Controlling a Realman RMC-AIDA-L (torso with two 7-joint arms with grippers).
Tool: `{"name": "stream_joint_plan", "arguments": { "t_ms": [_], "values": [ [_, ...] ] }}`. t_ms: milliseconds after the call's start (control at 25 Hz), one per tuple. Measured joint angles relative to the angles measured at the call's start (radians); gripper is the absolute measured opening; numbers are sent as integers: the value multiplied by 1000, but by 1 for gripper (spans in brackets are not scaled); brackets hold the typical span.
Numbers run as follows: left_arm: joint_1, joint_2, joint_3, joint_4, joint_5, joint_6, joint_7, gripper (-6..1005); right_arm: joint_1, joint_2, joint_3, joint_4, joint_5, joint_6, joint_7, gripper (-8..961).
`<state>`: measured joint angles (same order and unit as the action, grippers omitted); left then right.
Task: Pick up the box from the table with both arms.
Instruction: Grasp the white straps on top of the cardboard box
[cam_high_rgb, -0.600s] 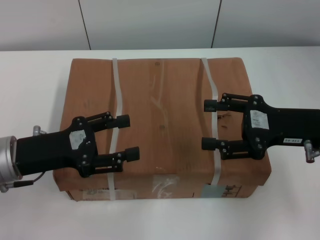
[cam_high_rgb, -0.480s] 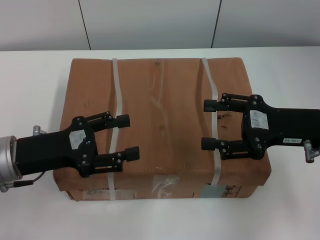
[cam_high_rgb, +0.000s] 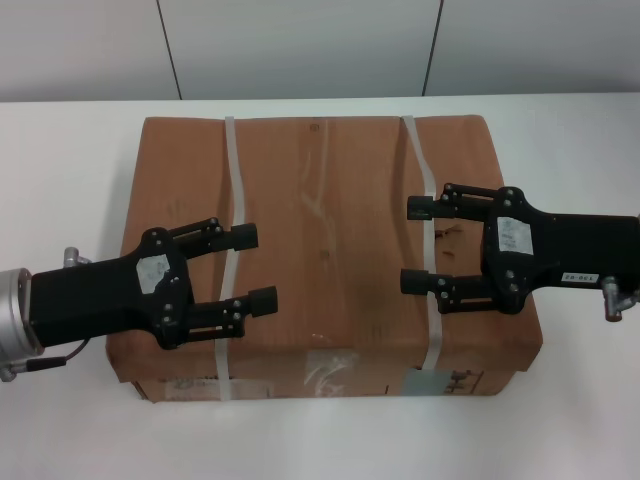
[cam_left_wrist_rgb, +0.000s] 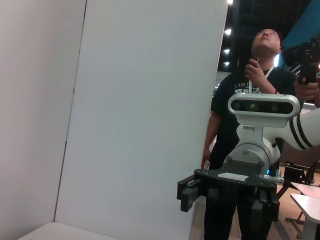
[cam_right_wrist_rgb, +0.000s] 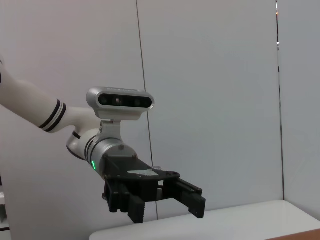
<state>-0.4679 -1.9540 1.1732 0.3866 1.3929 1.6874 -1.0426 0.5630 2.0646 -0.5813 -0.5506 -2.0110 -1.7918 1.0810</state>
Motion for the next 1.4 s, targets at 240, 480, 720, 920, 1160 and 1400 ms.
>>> {"name": "stream_joint_plan", "arguments": {
  "t_ms": [240, 480, 720, 920, 1160, 1400],
  "values": [
    [0, -2, -3, 0, 0, 0, 1, 799, 0, 1, 7, 6, 0, 11, -14, 840],
    [5, -12, -55, -3, -2, -22, -12, 798, -10, 3, 11, 15, 31, 48, -14, 839],
    [22, -23, -106, -4, -3, -47, -16, 796, -47, 3, 11, 32, 144, 117, -10, 838],
    [31, -36, -139, -7, -9, -79, -16, 795, -74, 6, 8, 54, 223, 218, -7, 837],
    [37, -68, -196, -6, -12, -173, -67, 794, -69, 7, 7, 121, 272, 393, 86, 836],
    [28, -76, -221, -10, -14, -335, -192, 793, -39, 5, -17, 152, 264, 583, 290, 835]
  ]
}}
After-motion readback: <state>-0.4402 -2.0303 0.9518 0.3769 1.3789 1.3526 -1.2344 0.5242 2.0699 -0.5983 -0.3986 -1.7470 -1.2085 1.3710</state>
